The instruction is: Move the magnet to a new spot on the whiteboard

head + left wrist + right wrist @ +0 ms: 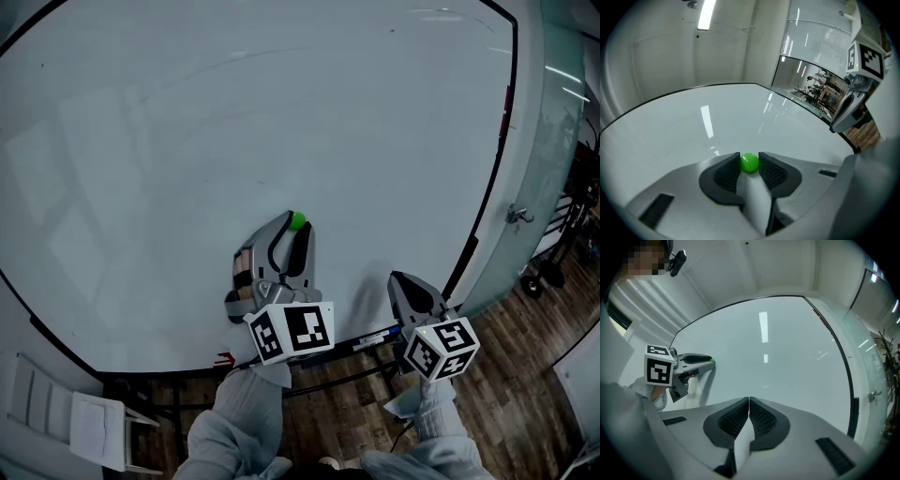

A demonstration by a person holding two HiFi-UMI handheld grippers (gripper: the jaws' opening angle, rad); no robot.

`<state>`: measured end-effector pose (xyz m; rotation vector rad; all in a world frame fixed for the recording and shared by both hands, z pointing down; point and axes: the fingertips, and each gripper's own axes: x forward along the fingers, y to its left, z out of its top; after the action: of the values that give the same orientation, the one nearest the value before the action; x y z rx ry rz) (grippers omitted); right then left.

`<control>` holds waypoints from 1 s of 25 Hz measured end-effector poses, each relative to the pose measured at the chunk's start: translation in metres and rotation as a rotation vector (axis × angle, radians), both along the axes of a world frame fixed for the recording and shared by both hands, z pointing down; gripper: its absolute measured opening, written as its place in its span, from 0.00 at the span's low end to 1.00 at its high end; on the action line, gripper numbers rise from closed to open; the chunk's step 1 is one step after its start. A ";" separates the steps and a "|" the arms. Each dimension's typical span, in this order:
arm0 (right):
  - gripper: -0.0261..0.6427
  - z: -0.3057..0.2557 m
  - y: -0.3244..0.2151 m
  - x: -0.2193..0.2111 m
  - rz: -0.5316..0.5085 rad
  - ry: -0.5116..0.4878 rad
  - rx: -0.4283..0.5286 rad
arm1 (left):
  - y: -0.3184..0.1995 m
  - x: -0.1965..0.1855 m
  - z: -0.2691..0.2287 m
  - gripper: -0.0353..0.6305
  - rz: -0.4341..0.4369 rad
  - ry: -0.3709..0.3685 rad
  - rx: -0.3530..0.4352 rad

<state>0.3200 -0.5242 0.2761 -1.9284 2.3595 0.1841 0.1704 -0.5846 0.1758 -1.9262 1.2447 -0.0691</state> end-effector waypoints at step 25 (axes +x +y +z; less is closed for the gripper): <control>0.08 0.010 0.013 -0.026 -0.023 -0.008 -0.021 | 0.015 -0.036 0.023 0.24 -0.018 0.004 -0.058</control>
<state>0.2945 -0.5108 0.2864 -1.9061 2.3872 0.1506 0.1339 -0.5694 0.1990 -1.9655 1.2755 -0.1117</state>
